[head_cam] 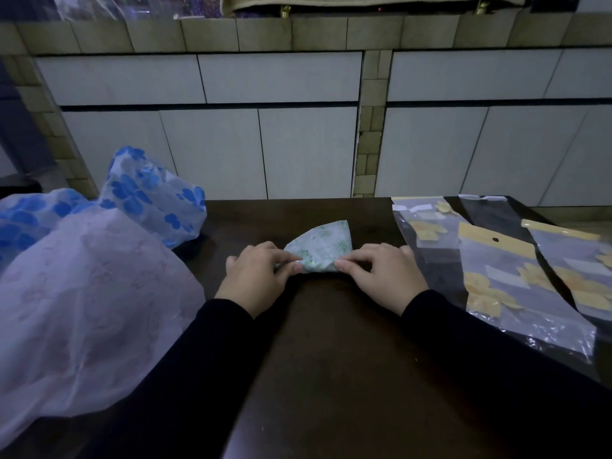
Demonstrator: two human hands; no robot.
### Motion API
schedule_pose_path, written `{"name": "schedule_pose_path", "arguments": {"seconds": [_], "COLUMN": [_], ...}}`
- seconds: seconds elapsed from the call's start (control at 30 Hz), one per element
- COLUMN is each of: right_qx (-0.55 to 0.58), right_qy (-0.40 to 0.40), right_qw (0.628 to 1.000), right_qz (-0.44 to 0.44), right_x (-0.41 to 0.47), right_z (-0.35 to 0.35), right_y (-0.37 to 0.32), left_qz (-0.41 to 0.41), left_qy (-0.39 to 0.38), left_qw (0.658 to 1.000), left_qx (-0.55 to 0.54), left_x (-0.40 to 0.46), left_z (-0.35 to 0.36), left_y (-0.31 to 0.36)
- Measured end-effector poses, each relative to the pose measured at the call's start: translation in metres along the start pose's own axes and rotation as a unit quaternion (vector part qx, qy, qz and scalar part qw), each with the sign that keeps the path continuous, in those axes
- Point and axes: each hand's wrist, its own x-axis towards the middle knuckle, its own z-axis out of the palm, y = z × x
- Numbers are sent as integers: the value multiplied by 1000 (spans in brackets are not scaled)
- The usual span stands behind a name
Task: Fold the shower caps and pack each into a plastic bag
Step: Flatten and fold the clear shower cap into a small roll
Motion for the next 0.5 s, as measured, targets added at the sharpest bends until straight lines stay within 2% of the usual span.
{"name": "schedule_pose_path", "arguments": {"seconds": [0.33, 0.5], "right_qx": [43, -58], "right_qy": [38, 98], "right_qw": [996, 992], "right_qz": [69, 49], "right_x": [8, 12], "right_z": [5, 6], "right_y": [2, -8], "left_qz": [-62, -64], "left_qy": [21, 29], "left_qw": [998, 997], "left_qx": [-1, 34], "left_x": [12, 21], "left_z": [-1, 4], "left_y": [11, 11]}}
